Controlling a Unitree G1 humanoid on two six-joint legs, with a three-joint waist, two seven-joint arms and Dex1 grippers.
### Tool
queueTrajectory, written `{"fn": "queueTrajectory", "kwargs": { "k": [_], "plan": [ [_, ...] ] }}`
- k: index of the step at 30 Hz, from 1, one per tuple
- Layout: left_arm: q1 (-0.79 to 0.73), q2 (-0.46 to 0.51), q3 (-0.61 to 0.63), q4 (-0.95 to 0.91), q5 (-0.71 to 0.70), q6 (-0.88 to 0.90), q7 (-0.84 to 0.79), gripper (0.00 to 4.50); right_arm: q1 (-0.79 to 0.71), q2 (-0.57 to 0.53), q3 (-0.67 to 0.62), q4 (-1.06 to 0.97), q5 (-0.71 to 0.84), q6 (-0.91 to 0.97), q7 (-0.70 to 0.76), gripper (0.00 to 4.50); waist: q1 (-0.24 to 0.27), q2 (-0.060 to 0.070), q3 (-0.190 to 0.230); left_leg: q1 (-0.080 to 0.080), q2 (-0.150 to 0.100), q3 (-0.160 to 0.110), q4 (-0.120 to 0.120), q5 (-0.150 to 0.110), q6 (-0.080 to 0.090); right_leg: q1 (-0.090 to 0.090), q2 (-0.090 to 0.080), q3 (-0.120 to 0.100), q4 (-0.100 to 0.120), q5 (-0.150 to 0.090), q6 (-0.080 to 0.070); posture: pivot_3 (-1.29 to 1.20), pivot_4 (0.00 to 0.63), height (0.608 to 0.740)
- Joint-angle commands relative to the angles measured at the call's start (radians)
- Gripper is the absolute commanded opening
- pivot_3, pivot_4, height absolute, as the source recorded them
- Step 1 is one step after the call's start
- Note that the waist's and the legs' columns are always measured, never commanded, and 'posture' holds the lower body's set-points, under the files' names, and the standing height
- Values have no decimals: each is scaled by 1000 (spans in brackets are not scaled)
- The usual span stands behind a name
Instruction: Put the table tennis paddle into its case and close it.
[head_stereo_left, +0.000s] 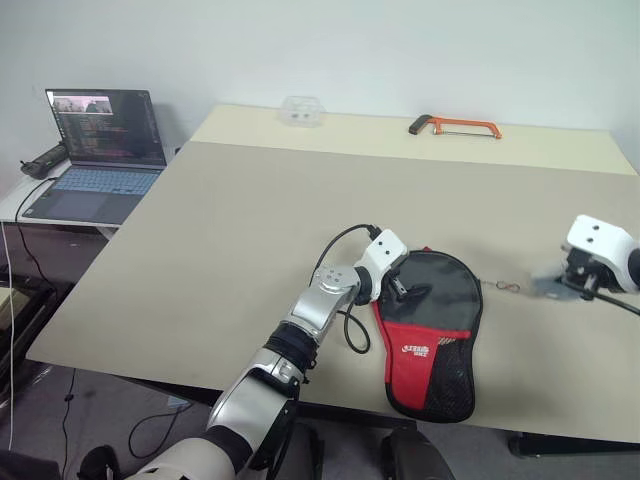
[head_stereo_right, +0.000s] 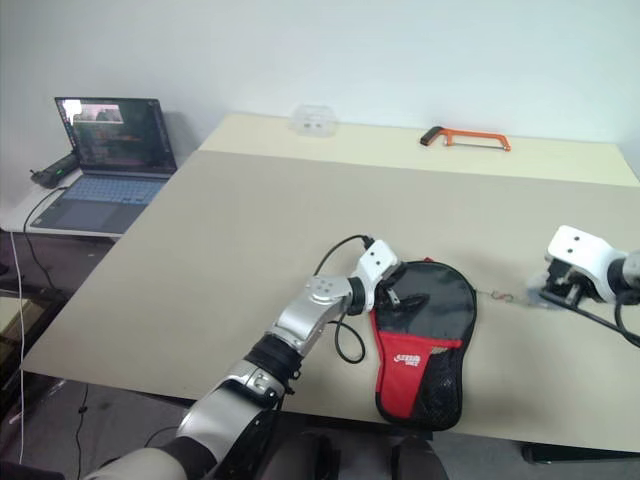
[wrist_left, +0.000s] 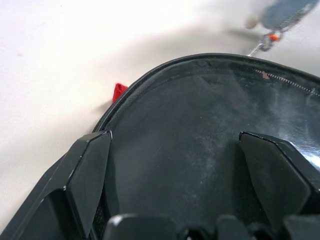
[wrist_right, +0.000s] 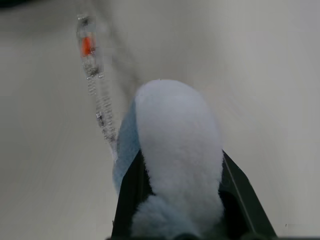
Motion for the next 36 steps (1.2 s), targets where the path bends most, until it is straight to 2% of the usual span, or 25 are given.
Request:
{"fn": "queueTrajectory", "kwargs": {
  "k": [1,8,13,17,20,24,31,36],
  "plan": [
    [1,9,-4,38,30,6,6,4500,116,-72,-145,-88,33,-13,61,389,-3,0,0,0,0,1,0,0,0,0,0,1,0,0,0,0,150,740],
    [-13,-4,-5,72,42,-12,5,4500,353,-54,-357,-265,92,-55,167,387,1,-1,1,8,0,-1,0,0,0,9,0,0,-2,0,0,0,150,740],
    [-11,-11,-4,74,41,-9,6,4500,444,-34,-398,-346,82,-82,178,386,1,-3,2,11,0,-1,-1,0,0,12,0,0,-2,0,1,0,150,740],
    [-18,-11,-3,87,46,-12,9,4500,499,-24,-353,-451,76,-79,163,386,1,-3,2,12,0,-1,-1,0,0,12,0,0,-2,-1,1,0,150,740],
    [-25,-12,-2,101,50,-11,18,4500,508,4,-263,-544,81,-51,130,385,0,-5,2,13,0,-1,-1,0,0,13,0,0,-2,-1,2,0,150,740],
    [-19,-13,-9,106,59,-10,20,4500,512,13,-177,-570,40,-56,100,384,-1,-6,0,13,0,-1,-1,0,0,14,0,0,-2,-3,4,0,150,740],
    [-9,-13,-11,98,70,4,21,4500,572,20,-52,-630,-18,-105,89,384,-4,-16,-9,15,1,-2,-1,0,0,15,1,0,-2,-3,4,0,150,740],
    [-17,-8,-6,111,80,11,26,4500,607,33,-34,-677,8,-123,106,384,-4,-28,-16,15,2,-3,-2,0,0,16,1,-1,-5,-2,4,0,150,740]
  ]
}}
